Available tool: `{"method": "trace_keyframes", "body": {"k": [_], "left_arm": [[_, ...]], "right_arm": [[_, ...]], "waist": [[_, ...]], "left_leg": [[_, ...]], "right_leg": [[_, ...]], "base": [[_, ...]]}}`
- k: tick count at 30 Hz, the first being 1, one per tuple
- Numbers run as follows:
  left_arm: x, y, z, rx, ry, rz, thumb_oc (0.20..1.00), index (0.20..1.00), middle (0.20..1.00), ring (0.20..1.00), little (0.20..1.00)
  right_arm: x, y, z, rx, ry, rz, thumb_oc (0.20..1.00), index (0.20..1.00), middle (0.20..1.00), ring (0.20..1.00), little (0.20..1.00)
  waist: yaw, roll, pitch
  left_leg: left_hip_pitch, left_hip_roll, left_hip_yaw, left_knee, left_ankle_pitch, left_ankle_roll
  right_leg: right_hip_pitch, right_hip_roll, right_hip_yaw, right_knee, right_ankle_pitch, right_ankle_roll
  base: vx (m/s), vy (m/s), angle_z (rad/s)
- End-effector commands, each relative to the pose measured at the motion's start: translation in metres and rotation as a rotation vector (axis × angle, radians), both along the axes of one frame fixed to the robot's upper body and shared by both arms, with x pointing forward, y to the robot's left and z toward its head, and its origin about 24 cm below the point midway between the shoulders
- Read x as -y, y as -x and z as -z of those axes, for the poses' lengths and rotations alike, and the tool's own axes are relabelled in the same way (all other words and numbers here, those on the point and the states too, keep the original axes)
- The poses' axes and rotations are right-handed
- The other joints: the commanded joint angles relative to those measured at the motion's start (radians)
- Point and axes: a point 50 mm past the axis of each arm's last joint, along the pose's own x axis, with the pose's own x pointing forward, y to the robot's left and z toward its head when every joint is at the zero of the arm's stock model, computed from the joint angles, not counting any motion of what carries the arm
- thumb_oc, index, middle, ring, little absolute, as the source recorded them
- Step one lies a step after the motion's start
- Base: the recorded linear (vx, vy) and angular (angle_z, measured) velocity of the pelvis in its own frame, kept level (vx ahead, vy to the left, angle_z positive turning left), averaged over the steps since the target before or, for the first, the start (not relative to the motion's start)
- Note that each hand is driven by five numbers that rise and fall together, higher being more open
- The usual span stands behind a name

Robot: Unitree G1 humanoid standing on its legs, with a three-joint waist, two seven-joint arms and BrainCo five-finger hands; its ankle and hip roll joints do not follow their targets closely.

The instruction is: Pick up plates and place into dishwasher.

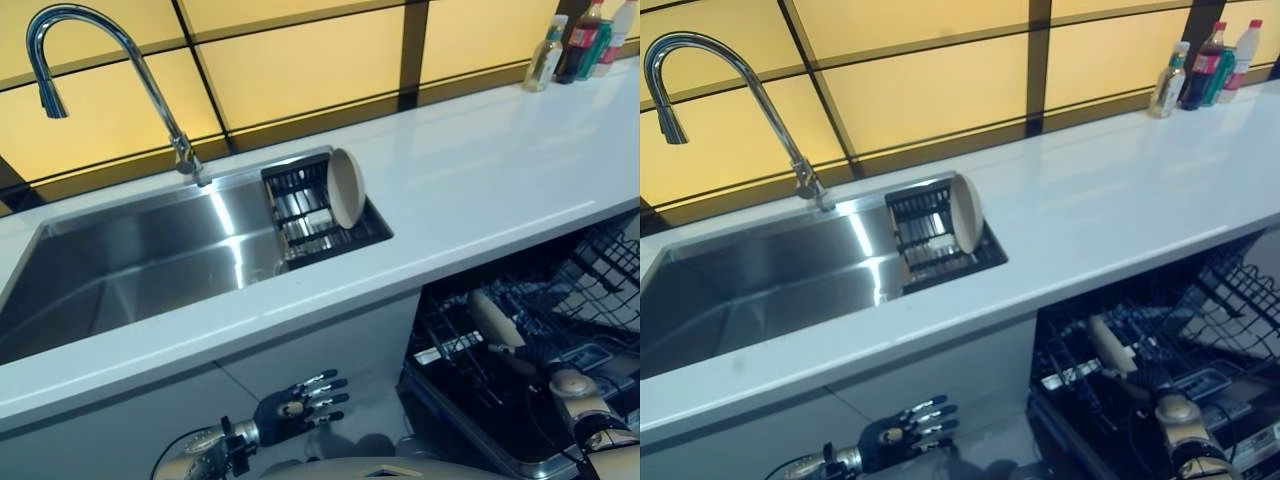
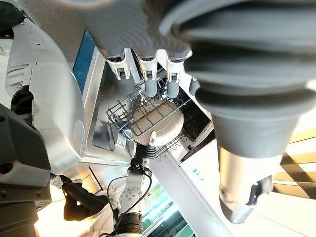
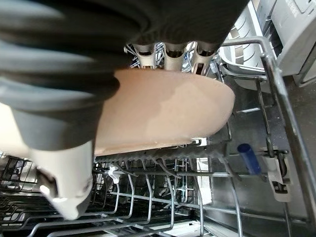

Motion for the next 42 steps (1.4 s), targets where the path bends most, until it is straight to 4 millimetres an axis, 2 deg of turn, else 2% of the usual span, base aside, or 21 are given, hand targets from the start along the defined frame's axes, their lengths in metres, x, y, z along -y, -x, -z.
{"method": "trace_keyframes", "body": {"k": [1, 6, 8, 10, 11, 14, 17, 20, 24, 29, 31, 33, 36, 42], "left_arm": [[0.007, -0.013, -0.021, 0.119, 0.064, 0.019, 1.000, 1.000, 1.000, 1.000, 1.000], [0.005, -0.013, -0.021, 0.118, 0.058, 0.014, 1.000, 1.000, 1.000, 1.000, 1.000], [0.004, -0.013, -0.022, 0.122, 0.059, 0.008, 1.000, 1.000, 1.000, 1.000, 1.000], [0.003, -0.015, -0.023, 0.124, 0.060, -0.005, 1.000, 1.000, 1.000, 1.000, 1.000], [0.001, -0.016, -0.024, 0.125, 0.059, -0.015, 1.000, 1.000, 1.000, 1.000, 1.000], [-0.004, -0.018, -0.023, 0.121, 0.062, -0.035, 1.000, 1.000, 1.000, 1.000, 1.000], [-0.008, -0.017, -0.020, 0.120, 0.050, -0.042, 1.000, 1.000, 1.000, 1.000, 1.000], [-0.013, -0.016, -0.020, 0.124, 0.039, -0.049, 1.000, 1.000, 1.000, 1.000, 1.000], [-0.022, -0.016, -0.019, 0.137, 0.026, -0.066, 1.000, 1.000, 1.000, 1.000, 1.000], [-0.026, -0.018, -0.022, 0.190, 0.017, -0.066, 1.000, 1.000, 1.000, 1.000, 1.000], [-0.024, -0.020, -0.025, 0.220, 0.021, -0.061, 1.000, 1.000, 1.000, 1.000, 1.000], [-0.021, -0.022, -0.030, 0.257, 0.024, -0.048, 1.000, 1.000, 1.000, 1.000, 1.000], [-0.013, -0.027, -0.036, 0.322, 0.039, -0.031, 1.000, 1.000, 1.000, 1.000, 1.000], [0.019, -0.053, -0.065, 0.502, 0.080, 0.023, 1.000, 1.000, 1.000, 1.000, 1.000]], "right_arm": [[0.013, -0.020, -0.024, 0.088, 0.063, 0.005, 1.000, 1.000, 1.000, 1.000, 1.000], [0.019, -0.019, -0.029, 0.110, 0.092, 0.023, 1.000, 1.000, 1.000, 1.000, 1.000], [0.020, -0.020, -0.033, 0.170, 0.045, 0.062, 1.000, 1.000, 1.000, 1.000, 1.000], [0.020, -0.024, -0.039, 0.250, -0.072, 0.108, 1.000, 1.000, 1.000, 1.000, 1.000], [0.017, -0.027, -0.042, 0.304, -0.187, 0.125, 1.000, 1.000, 1.000, 1.000, 1.000], [0.009, -0.024, -0.042, 0.382, -0.414, 0.093, 1.000, 1.000, 1.000, 1.000, 1.000], [0.004, -0.015, -0.040, 0.414, -0.568, 0.020, 1.000, 1.000, 1.000, 1.000, 1.000], [0.005, -0.007, -0.044, 0.439, -0.651, -0.039, 1.000, 1.000, 1.000, 1.000, 1.000], [0.012, -0.001, -0.058, 0.533, -0.721, -0.070, 1.000, 1.000, 1.000, 1.000, 1.000], [0.025, 0.000, -0.079, 0.745, -0.729, 0.019, 1.000, 1.000, 1.000, 1.000, 1.000], [0.024, 0.001, -0.083, 0.819, -0.703, 0.065, 1.000, 1.000, 1.000, 1.000, 1.000], [0.020, 0.002, -0.086, 0.882, -0.648, 0.121, 1.000, 1.000, 1.000, 1.000, 1.000], [0.003, 0.003, -0.087, 0.989, -0.661, 0.188, 1.000, 1.000, 1.000, 1.000, 1.000], [-0.051, -0.010, -0.108, 1.174, -0.725, 0.131, 1.000, 1.000, 1.000, 1.000, 1.000]], "waist": [[-0.005, -0.009, 0.017], [-0.010, -0.015, 0.015], [-0.014, -0.015, 0.014], [-0.021, -0.017, 0.014], [-0.026, -0.017, 0.013], [-0.040, -0.023, 0.008], [-0.053, -0.032, -0.001], [-0.062, -0.043, -0.009], [-0.076, -0.056, -0.018], [-0.092, -0.064, -0.028], [-0.102, -0.064, -0.030], [-0.114, -0.063, -0.033], [-0.136, -0.058, -0.035], [-0.164, -0.050, -0.036]], "left_leg": [[0.014, 0.040, 0.016, 0.155, -0.192, 0.029], [0.021, 0.042, 0.017, 0.148, -0.192, 0.029], [0.025, 0.044, 0.019, 0.143, -0.190, 0.028], [0.031, 0.045, 0.022, 0.136, -0.189, 0.027], [0.035, 0.045, 0.023, 0.129, -0.187, 0.026], [0.042, 0.045, 0.028, 0.119, -0.186, 0.026], [0.047, 0.044, 0.031, 0.112, -0.187, 0.029], [0.048, 0.044, 0.033, 0.111, -0.188, 0.031], [0.051, 0.044, 0.038, 0.113, -0.193, 0.035], [0.059, 0.044, 0.042, 0.105, -0.197, 0.035], [0.063, 0.043, 0.045, 0.095, -0.193, 0.033], [0.069, 0.042, 0.050, 0.080, -0.186, 0.032], [0.080, 0.042, 0.059, 0.054, -0.174, 0.032], [0.084, 0.030, 0.050, 0.018, -0.153, 0.040]], "right_leg": [[-0.112, -0.053, 0.024, -0.017, 0.116, 0.117], [-0.114, -0.049, 0.029, -0.017, 0.118, 0.118], [-0.111, -0.047, 0.032, -0.020, 0.120, 0.118], [-0.108, -0.044, 0.036, -0.027, 0.121, 0.117], [-0.105, -0.042, 0.038, -0.031, 0.121, 0.116], [-0.105, -0.036, 0.041, -0.036, 0.120, 0.112], [-0.113, -0.031, 0.047, -0.026, 0.115, 0.109], [-0.119, -0.027, 0.049, -0.012, 0.108, 0.107], [-0.126, -0.020, 0.055, 0.000, 0.106, 0.105], [-0.120, -0.005, 0.067, -0.011, 0.106, 0.101], [-0.116, 0.000, 0.074, -0.021, 0.110, 0.101], [-0.112, 0.005, 0.082, -0.034, 0.113, 0.102], [-0.109, 0.017, 0.096, -0.043, 0.114, 0.100], [-0.101, 0.035, 0.124, -0.060, 0.115, 0.097]], "base": [[0.00, 0.000, 0.00], [0.00, 0.000, 0.00], [0.00, 0.000, 0.00], [0.00, 0.000, 0.00], [0.00, 0.000, 0.00], [-0.01, -0.001, -0.02], [0.00, -0.006, -0.02], [0.00, 0.000, 0.00], [0.00, -0.004, -0.01], [-0.01, 0.006, -0.05], [-0.05, 0.038, -0.12], [-0.06, 0.060, -0.15], [-0.08, 0.069, -0.06], [-0.11, 0.081, -0.17]]}}
